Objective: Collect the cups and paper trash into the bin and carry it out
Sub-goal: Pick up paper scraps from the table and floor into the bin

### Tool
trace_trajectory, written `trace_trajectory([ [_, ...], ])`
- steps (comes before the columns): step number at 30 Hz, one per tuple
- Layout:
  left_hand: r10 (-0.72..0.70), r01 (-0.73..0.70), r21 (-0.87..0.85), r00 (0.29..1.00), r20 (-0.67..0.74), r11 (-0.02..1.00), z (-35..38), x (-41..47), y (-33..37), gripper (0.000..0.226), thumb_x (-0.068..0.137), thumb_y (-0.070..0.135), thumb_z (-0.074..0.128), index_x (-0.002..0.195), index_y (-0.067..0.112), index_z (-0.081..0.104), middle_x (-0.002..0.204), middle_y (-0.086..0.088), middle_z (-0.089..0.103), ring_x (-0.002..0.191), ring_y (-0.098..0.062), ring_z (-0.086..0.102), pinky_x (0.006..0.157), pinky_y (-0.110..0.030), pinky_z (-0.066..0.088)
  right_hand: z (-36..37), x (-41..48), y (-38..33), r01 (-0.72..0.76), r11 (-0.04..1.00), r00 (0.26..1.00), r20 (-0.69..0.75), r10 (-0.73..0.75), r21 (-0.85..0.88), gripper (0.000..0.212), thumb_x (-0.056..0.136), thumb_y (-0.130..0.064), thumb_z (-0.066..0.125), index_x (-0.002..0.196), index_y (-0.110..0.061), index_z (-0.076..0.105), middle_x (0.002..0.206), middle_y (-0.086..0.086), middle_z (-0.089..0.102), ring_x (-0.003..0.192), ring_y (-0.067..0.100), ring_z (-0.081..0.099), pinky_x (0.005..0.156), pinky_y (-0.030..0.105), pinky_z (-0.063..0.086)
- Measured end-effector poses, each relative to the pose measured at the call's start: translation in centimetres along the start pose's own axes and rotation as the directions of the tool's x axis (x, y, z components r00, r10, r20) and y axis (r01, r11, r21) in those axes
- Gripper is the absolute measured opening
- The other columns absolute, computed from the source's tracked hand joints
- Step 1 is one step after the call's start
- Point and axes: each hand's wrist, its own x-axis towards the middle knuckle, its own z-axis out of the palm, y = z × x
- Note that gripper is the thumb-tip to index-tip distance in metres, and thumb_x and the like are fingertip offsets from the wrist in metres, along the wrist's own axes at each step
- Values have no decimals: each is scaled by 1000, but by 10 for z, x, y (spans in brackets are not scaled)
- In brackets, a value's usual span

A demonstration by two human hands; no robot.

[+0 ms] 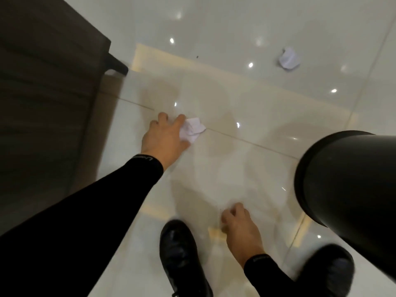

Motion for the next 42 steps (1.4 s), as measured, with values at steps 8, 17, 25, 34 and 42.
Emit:
trace_trajectory([
  [8, -73, 61, -322, 997, -24, 945, 1, -35, 0, 30, 80, 38, 61, 67, 14, 50, 67, -9, 58, 69, -33, 54, 59, -31, 34, -81, 9, 14, -238, 805, 824, -326, 464, 544, 19, 87, -9, 52, 103, -13, 62, 106, 10, 63, 100, 26, 59, 86, 27, 41],
  [17, -133, 164, -308, 984, 120, 937, 21, -95, 0, 37, 75, 41, 66, 56, 23, 40, 75, -8, 67, 76, -32, 62, 59, -28, 34, 10, -34, 2, -362, 917, 923, 203, 327, 167, 40, 80, -27, 66, 117, -19, 52, 123, 5, 51, 109, 24, 58, 90, 30, 43],
  [25, -207, 243, -399, 969, 132, 884, 23, -112, -7, 39, 78, 39, 64, 52, 23, 40, 49, 6, 46, 56, -24, 53, 50, -29, 31, -139, 51, -14, -138, 884, 887, -341, 310, 446, 24, 89, -18, 52, 87, -8, 73, 98, 16, 72, 97, 32, 64, 83, 33, 44],
  [34, -158, 87, -625, 986, -58, 776, -14, -63, 45, 40, 76, 45, 62, 50, 23, 40, 45, 1, 43, 47, -9, 42, 48, -20, 32, -296, 176, 19, -123, 992, 924, -368, 104, -28, 26, 85, -15, 59, 104, -2, 70, 151, 12, 27, 136, 27, 32, 111, 31, 30],
  [42, -216, 208, -554, 975, 53, 806, 6, -125, 21, 45, 79, 39, 62, 48, 25, 34, 42, 5, 37, 42, -7, 36, 44, -23, 30, -242, 147, 8, -229, 970, 918, -348, 188, -80, 29, 87, -11, 50, 106, 4, 67, 118, 24, 63, 112, 38, 57, 96, 36, 47],
])
